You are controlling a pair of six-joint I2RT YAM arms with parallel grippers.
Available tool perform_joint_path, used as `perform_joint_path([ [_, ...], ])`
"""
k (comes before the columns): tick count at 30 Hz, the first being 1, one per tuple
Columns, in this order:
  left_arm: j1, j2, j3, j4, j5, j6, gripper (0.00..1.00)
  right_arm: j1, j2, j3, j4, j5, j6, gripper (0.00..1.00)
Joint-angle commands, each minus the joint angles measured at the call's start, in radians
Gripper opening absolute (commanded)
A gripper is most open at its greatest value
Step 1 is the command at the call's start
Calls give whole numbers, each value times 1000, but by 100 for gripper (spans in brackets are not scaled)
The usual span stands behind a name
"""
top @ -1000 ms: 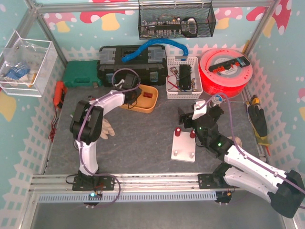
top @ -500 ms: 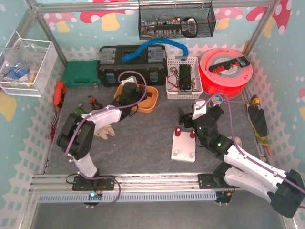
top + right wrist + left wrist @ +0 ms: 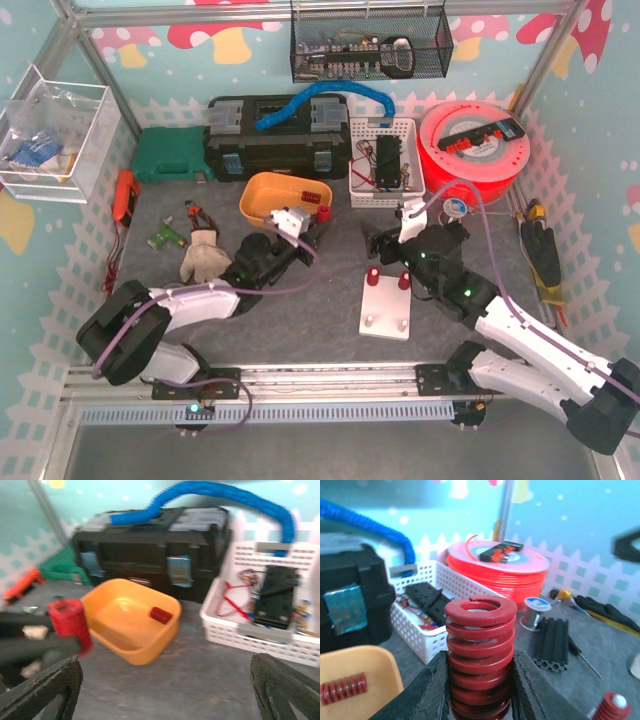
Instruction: Install the large spring
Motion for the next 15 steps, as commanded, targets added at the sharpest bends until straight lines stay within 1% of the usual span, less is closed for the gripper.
perform_joint_path([
  [1,-51,-46,-103,263,9,220,12,1,41,111,-85,-247,37,89],
  [3,-68,-56,-145,310,2,254,12,1,80,168,-120,-327,38,85],
  [6,-109,-60,-185,338,-40,334,11,3,146,247,-158,-439,42,74],
  [8,-130,-58,-212,367,-65,357,11,5,188,276,-172,-495,55,71],
  [11,-137,-54,-267,439,-77,345,10,18,241,303,-188,-523,69,67],
  [15,-143,-52,-302,472,-89,344,10,49,300,334,-218,-501,79,67],
])
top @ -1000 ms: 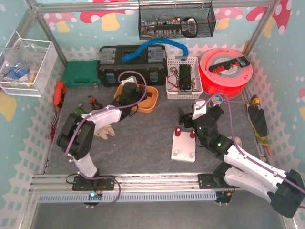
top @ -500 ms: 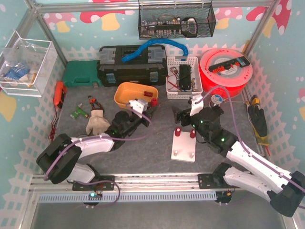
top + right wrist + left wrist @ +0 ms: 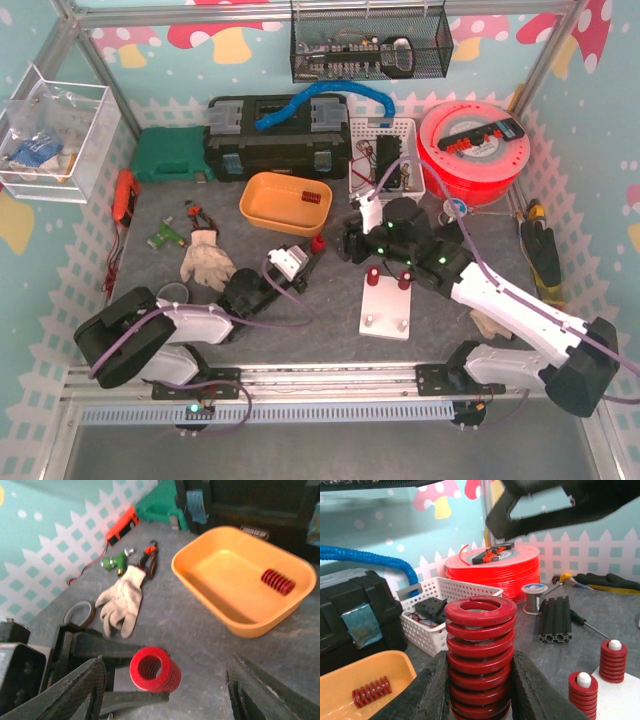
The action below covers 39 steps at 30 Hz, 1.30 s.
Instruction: Install the large spring
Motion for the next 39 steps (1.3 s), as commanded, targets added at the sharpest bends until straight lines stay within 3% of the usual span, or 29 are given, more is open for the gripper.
perform_joint_path([
  [1,-8,-14,-28,132,-31,31,10,40,56,51,-68,-34,21,67],
  [7,-23,-14,-25,115,-24,26,10,84,122,84,-93,20,23,66],
  [18,-36,-6,-23,111,-28,23,9,127,208,130,-149,115,34,51],
  [22,-39,-6,-22,110,-32,24,9,130,223,129,-130,110,31,42],
  [26,-39,-6,-22,108,-55,23,11,133,236,131,-122,114,32,25],
  [31,-39,1,0,65,-103,8,36,133,216,111,-115,176,43,0],
  [35,-39,3,16,25,-133,0,66,133,154,75,-140,280,57,0],
  [39,-35,5,18,22,-148,-13,86,132,83,30,-190,386,79,0],
])
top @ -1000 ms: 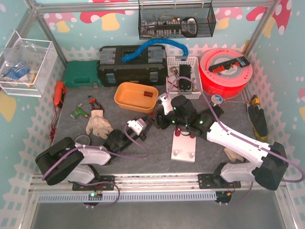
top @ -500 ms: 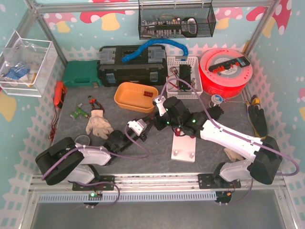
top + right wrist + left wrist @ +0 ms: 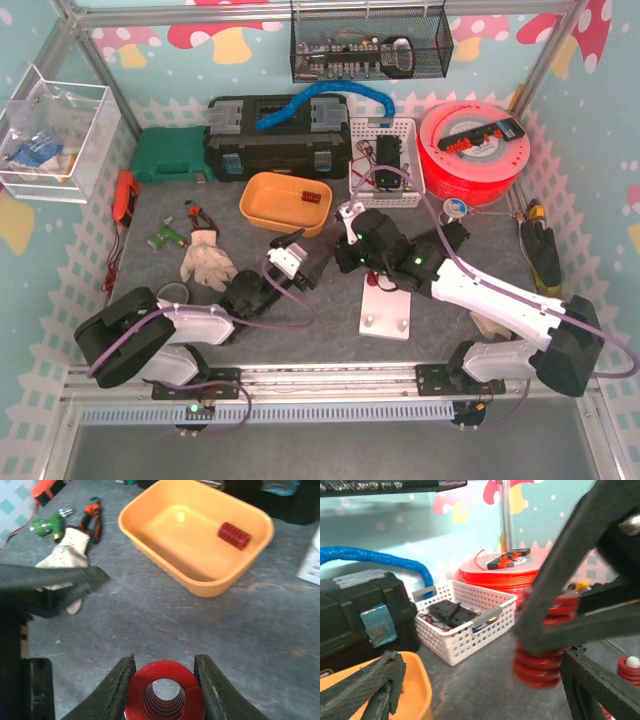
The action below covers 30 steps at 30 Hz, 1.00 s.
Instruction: Install the large spring
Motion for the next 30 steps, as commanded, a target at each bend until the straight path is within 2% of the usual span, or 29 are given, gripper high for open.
perform_joint_path([
  [1,0,6,20,-5,-46,-12,92,1,-103,-50,-67,164,43,0],
  [5,10,9,19,-5,-109,-34,99,1,-189,-99,-174,240,124,0],
  [12,36,10,31,-44,-240,-59,99,1,-317,-127,-451,254,353,0],
  [16,37,5,28,-45,-258,-54,99,1,-351,-149,-557,207,413,0],
  [26,38,-1,23,-41,-275,-57,99,6,-440,-238,-702,98,583,0],
  [30,38,-2,22,-37,-281,-60,99,64,-442,-289,-703,98,681,0],
])
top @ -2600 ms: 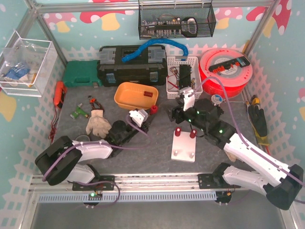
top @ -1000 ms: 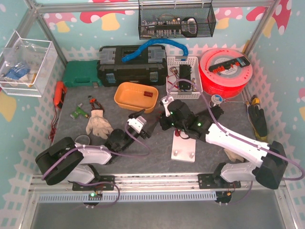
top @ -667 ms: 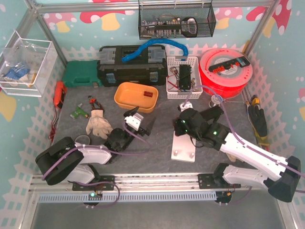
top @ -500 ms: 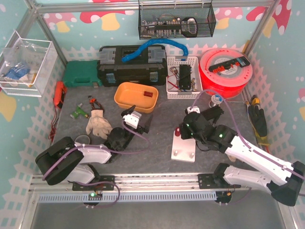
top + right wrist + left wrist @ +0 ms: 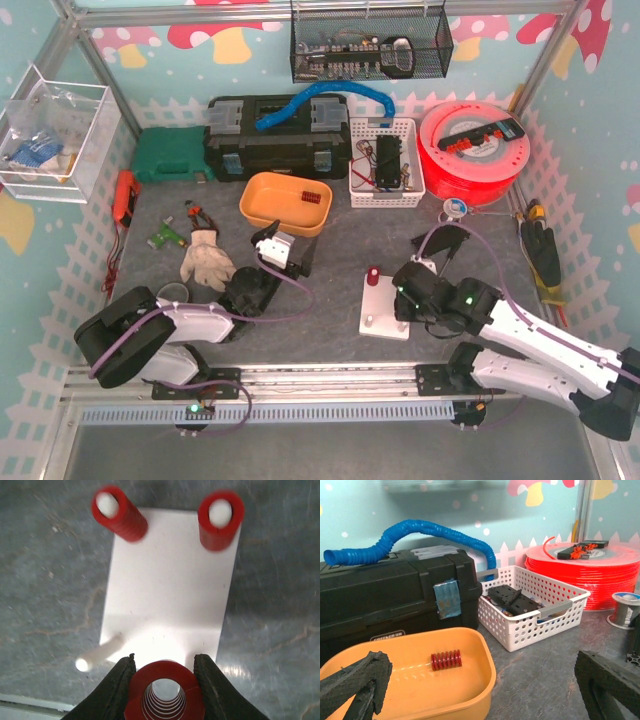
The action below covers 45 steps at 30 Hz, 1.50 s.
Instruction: Install the large spring
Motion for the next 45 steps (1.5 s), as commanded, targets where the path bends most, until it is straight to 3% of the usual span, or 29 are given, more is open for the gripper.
perform_joint_path([
  [1,3,-5,15,0,-22,-10,99,78,-1,-36,-57,8,164,0],
  [10,2,-32,6,3,-18,-7,99,243,60,-9,-134,152,330,0],
  [23,2,-58,-2,1,-7,-12,99,256,-104,-66,-51,196,310,0],
  [34,2,-59,-5,6,-8,-8,99,257,-23,-60,-139,261,337,0],
  [45,2,-54,-6,13,-17,-7,99,256,-18,-175,1,227,331,3],
])
